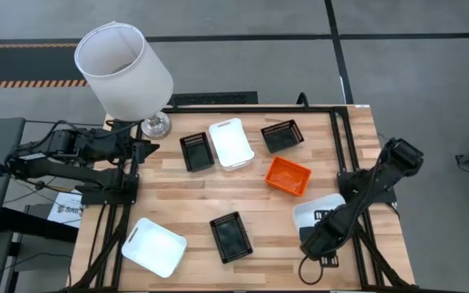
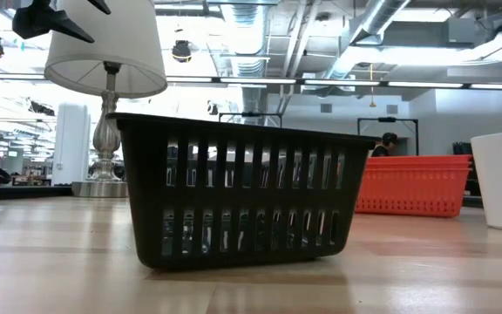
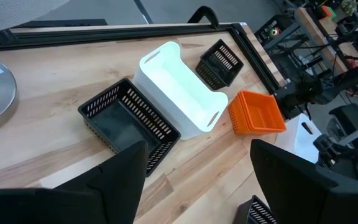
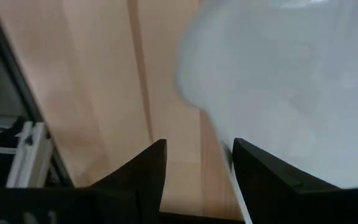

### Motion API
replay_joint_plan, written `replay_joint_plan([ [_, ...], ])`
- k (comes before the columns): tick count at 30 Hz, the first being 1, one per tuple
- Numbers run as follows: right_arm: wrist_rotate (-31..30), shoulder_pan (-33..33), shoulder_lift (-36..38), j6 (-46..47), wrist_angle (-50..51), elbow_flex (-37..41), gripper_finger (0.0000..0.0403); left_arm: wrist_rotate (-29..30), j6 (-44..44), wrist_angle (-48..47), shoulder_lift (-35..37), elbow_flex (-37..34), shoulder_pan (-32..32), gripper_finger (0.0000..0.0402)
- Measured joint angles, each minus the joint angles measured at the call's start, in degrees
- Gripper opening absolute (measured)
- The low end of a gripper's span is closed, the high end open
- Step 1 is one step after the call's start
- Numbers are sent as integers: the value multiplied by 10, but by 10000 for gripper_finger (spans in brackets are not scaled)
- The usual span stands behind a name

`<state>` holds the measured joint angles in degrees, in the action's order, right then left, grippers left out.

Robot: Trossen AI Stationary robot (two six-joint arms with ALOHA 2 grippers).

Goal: Stack baskets by color
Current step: Stack the bottom right white bin on the top white bin

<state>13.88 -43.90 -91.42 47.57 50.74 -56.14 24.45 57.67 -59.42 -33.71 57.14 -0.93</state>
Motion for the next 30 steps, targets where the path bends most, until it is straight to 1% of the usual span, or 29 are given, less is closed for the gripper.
replay_joint_plan([
  [3,9,4,-32,-11,-17,0,184,0,0,-4,0,0,0,272],
  [7,26,9,-65,-30,-51,-1,142,0,0,-4,0,0,0,272],
  [9,30,12,-77,-32,-61,-7,110,-2,0,-4,0,0,0,272],
  [12,29,18,-83,-51,-69,-15,39,-15,0,-4,0,0,0,272],
  [13,27,22,-83,-54,-71,-18,21,-16,0,-4,0,0,0,272],
  [14,27,26,-83,-55,-72,-21,14,-16,0,-4,0,0,0,272],
  [18,25,46,-73,-56,-74,-31,11,-16,0,-4,0,0,0,272],
  [25,-1,90,-24,-62,-76,-54,3,-16,-16,-16,0,0,0,272],
  [28,0,108,-3,-62,-76,-70,2,-17,-25,-16,0,0,0,272],
  [30,16,118,11,-58,-74,-92,2,-20,-30,-16,0,0,0,272],
])
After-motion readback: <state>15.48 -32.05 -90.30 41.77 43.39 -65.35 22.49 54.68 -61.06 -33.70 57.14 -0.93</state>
